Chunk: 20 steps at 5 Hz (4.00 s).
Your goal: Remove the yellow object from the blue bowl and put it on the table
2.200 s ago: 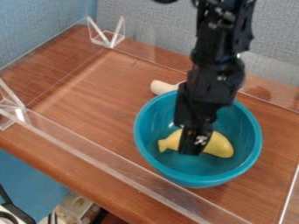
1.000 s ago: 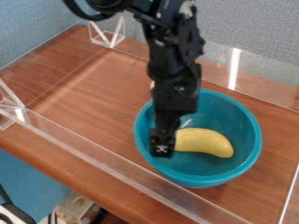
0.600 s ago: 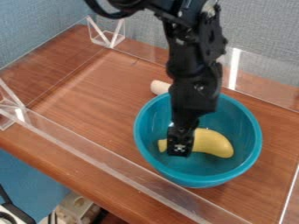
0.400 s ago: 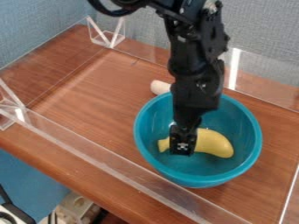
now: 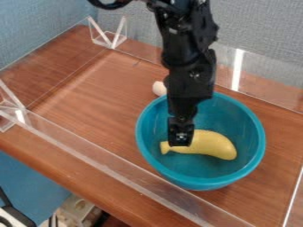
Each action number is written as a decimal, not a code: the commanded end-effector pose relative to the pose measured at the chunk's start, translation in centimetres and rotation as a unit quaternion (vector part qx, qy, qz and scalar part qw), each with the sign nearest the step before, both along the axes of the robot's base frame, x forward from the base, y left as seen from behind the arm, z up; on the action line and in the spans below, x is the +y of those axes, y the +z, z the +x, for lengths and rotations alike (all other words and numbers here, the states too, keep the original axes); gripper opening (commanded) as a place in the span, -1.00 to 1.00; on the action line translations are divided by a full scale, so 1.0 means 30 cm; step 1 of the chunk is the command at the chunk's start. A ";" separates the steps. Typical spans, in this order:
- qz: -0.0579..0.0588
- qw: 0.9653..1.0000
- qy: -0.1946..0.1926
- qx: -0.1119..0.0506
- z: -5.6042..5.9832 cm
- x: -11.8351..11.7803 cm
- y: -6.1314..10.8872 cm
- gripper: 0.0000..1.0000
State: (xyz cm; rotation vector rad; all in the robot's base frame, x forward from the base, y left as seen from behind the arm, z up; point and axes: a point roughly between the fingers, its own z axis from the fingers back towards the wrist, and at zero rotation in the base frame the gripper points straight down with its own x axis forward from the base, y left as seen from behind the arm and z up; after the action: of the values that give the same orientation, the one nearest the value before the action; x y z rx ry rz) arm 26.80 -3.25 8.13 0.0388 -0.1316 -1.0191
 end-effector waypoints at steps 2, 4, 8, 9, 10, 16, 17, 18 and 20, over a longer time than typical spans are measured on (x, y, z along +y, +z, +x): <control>-0.016 1.000 -0.012 -0.011 0.052 -0.070 0.007 1.00; -0.022 0.998 -0.065 0.010 0.038 -0.087 0.021 1.00; -0.024 0.995 -0.093 0.019 0.099 -0.164 -0.005 1.00; -0.028 0.995 -0.089 0.024 0.113 -0.191 -0.027 1.00; -0.027 0.996 -0.078 0.025 0.105 -0.187 -0.044 -1.00; 0.060 0.986 0.147 -0.046 0.088 -0.026 0.279 -1.00; 0.061 0.983 0.163 -0.048 0.055 0.006 0.273 -1.00; 0.056 0.986 0.154 -0.042 0.003 -0.019 0.209 1.00; 0.044 0.988 0.147 -0.032 -0.089 0.014 0.005 1.00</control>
State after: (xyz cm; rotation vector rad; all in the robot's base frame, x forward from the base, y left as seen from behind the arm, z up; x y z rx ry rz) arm 23.78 -3.05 7.62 0.1582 -0.1066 -0.7392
